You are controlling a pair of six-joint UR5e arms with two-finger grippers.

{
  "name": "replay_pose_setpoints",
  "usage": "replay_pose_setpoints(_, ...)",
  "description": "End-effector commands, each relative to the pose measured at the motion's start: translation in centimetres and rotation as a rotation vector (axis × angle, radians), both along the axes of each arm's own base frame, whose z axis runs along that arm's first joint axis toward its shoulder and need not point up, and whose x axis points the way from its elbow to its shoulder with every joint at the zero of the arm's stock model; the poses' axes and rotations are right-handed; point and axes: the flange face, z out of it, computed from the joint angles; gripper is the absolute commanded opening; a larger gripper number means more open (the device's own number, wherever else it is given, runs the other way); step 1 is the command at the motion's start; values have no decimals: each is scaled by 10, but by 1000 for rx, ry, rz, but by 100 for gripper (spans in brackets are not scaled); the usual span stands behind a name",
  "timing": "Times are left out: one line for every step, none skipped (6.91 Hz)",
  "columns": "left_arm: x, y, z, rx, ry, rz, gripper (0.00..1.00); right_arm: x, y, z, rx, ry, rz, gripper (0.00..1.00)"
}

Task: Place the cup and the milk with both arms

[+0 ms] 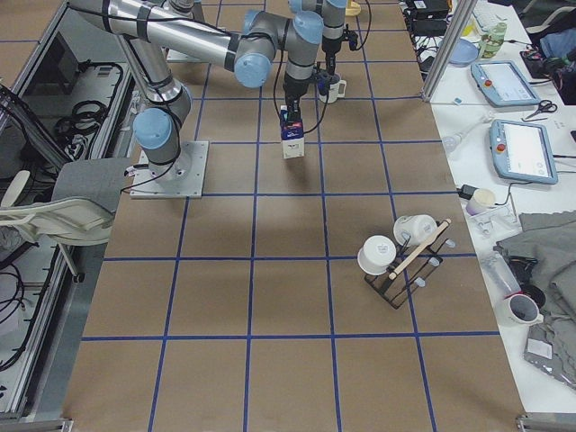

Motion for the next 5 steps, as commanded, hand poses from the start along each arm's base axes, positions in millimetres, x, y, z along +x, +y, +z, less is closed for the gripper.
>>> replay_pose_setpoints(49, -3, 43, -9, -6, 24, 100, 6, -54, 17, -11, 11, -43, 43)
replay_pose_setpoints(107, -10, 69, 27, 0, 10, 100, 24, -83, 16, -20, 20, -53, 43)
replay_pose_setpoints(152, -4, 109, 45, -7, -55, 100, 42, -113, 11, -24, 26, -67, 44)
replay_pose_setpoints(177, 12, 147, 20, -15, -112, 100, 65, -132, 8, -33, 28, -74, 45)
replay_pose_setpoints(190, 22, 179, -30, -12, -121, 100, 88, -143, -7, -19, 20, -91, 46)
